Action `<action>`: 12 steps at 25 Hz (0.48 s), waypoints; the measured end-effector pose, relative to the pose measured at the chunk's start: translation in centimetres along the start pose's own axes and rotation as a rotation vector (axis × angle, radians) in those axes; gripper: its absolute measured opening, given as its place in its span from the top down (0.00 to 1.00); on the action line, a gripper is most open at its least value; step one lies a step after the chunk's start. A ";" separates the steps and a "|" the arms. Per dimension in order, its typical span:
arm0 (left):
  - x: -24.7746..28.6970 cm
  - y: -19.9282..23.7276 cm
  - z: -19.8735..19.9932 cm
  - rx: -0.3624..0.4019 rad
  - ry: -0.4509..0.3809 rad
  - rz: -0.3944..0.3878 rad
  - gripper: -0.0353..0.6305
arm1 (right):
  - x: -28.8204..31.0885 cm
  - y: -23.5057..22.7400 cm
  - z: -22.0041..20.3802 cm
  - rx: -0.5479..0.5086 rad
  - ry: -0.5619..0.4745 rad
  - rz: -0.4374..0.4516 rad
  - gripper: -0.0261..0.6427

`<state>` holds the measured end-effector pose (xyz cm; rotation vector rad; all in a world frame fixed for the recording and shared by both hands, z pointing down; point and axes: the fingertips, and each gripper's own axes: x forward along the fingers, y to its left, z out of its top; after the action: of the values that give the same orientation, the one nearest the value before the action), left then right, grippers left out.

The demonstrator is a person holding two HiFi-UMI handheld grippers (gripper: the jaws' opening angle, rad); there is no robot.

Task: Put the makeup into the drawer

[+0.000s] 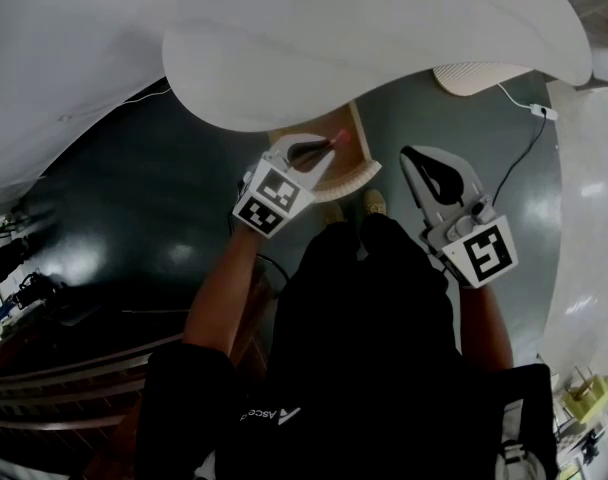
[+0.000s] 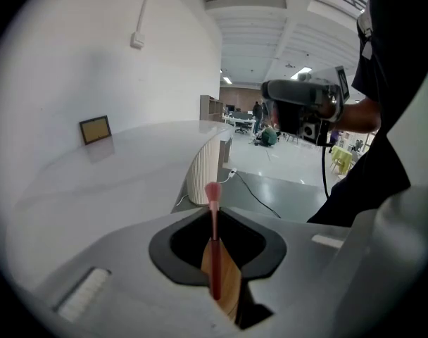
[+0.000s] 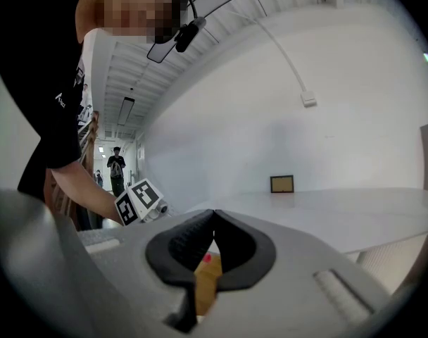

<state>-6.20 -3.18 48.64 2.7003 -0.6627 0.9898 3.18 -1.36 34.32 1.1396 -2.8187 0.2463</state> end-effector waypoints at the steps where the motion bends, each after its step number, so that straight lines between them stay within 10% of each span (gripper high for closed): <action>1: 0.7 0.2 -0.5 0.005 0.018 -0.009 0.87 | 0.0 -0.3 -0.2 0.002 0.004 -0.005 0.96; 12: 8.5 0.9 -6.7 0.100 0.217 -0.119 0.87 | -1.1 -3.3 -3.9 0.042 0.074 -0.081 0.96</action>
<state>-4.67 -4.72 59.30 2.6257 -0.4168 1.2915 6.34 -2.19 38.32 1.2237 -2.7093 0.3352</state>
